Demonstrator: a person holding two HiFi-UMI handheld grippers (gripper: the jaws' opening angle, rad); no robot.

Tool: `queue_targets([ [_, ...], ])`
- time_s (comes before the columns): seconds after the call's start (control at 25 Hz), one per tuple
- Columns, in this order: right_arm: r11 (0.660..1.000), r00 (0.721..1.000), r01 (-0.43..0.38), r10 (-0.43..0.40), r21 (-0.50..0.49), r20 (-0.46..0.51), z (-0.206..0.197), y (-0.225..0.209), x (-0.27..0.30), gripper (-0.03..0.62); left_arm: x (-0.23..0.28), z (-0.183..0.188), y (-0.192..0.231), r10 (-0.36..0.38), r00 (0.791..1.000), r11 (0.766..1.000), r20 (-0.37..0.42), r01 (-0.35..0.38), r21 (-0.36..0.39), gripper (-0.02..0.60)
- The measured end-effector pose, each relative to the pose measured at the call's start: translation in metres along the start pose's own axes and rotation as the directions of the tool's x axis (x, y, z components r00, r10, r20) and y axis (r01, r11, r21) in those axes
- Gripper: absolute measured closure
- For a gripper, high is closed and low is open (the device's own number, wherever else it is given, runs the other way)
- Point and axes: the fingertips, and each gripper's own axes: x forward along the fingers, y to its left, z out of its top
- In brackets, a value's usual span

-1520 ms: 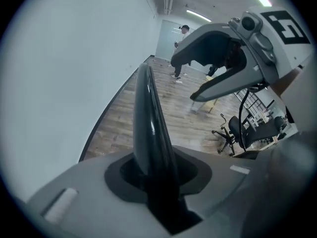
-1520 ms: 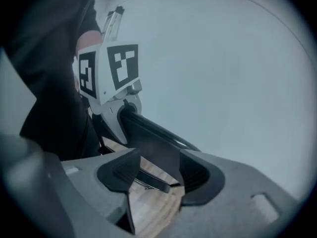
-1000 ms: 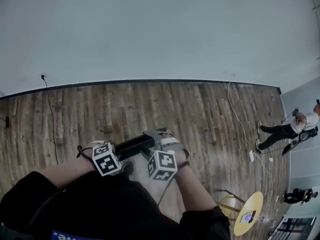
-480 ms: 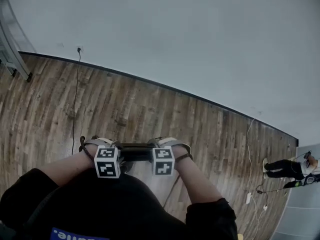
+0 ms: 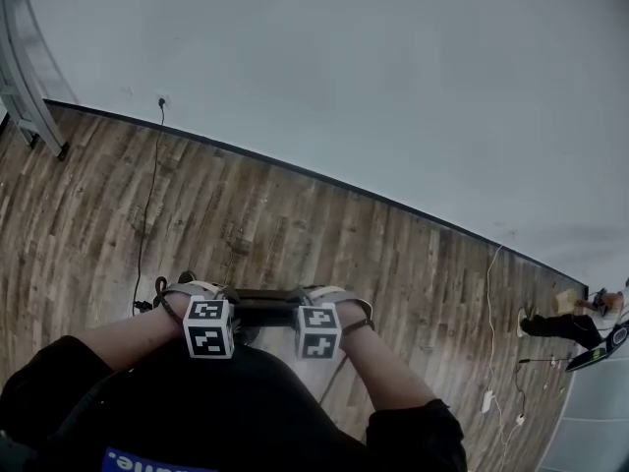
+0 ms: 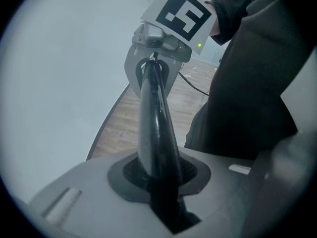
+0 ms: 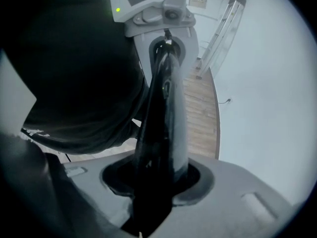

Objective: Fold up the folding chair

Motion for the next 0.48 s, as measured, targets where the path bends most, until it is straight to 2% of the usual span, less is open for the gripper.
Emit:
queue_targets([
  [0.28,0.999,0.999,-0.041,0.041,0.018,0.022,0.0006,0.0042,-0.0035,0.519,0.0005,0.0022,-0.0013,-0.004,1.0,1.0,-0.01,0.004,-0.007,0.509],
  [0.48,0.999,0.999,-0.043,0.042,0.028,0.018,0.0,0.0012,-0.0051,0.536,-0.0003,0.0026,0.0028,0.02,0.999,1.0,-0.034,-0.02,-0.009,0.522],
])
